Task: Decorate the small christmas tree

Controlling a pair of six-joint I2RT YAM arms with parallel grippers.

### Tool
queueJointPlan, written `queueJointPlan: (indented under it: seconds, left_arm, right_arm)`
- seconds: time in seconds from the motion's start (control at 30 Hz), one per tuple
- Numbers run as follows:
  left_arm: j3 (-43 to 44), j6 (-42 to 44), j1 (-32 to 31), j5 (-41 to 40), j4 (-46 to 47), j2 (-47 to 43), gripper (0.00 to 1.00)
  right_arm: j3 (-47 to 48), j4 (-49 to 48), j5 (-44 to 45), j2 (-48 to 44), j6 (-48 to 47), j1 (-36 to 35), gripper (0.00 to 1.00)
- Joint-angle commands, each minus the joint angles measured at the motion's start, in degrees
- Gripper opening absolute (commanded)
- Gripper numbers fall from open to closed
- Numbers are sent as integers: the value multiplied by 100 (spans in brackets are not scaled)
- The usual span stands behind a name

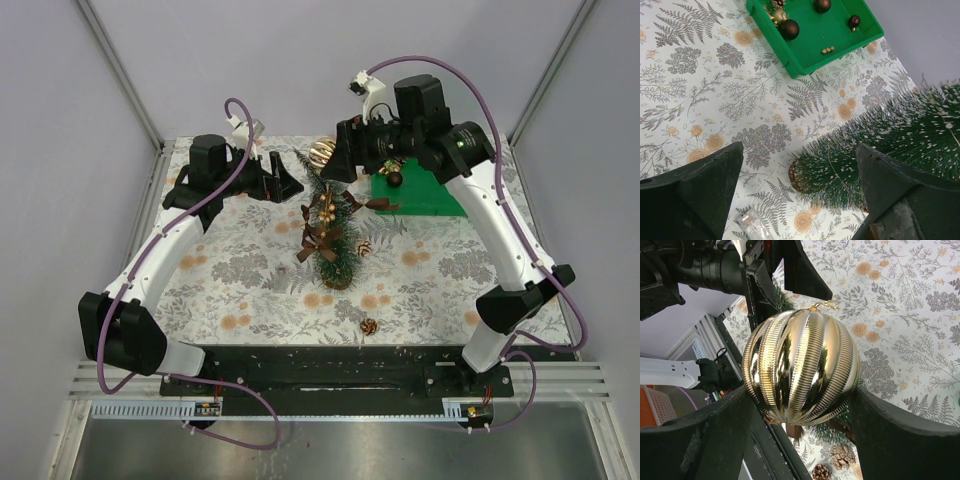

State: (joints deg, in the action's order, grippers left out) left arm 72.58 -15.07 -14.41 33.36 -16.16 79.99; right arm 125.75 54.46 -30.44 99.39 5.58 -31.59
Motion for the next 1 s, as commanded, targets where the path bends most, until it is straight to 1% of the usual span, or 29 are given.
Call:
queueJointPlan:
  seconds: [0.0, 0.17, 0.27, 0.37, 0.6, 0.97]
  left_arm:
    - [11, -66, -18, 74, 316, -167, 98]
    - [-7, -57, -18, 82, 298, -185, 98]
    - [63, -110, -26, 109, 315, -168, 98]
    - [143, -137, -52, 91, 316, -115, 98]
    - [362, -163, -141, 38, 351, 61, 98]
    - [661, -189, -202, 74, 404, 254, 97]
  right_arm:
    - [-332, -365, 82, -420, -75, 74, 66]
    - [-403, -698, 21, -561, 91, 250, 65]
    - [-376, -1138, -251, -588, 407, 408, 63]
    - [-70, -1358, -647, -430, 636, 496, 62]
    - [950, -1087, -1517, 343, 918, 505, 60]
    - [1171, -630, -1492, 607, 813, 488, 60]
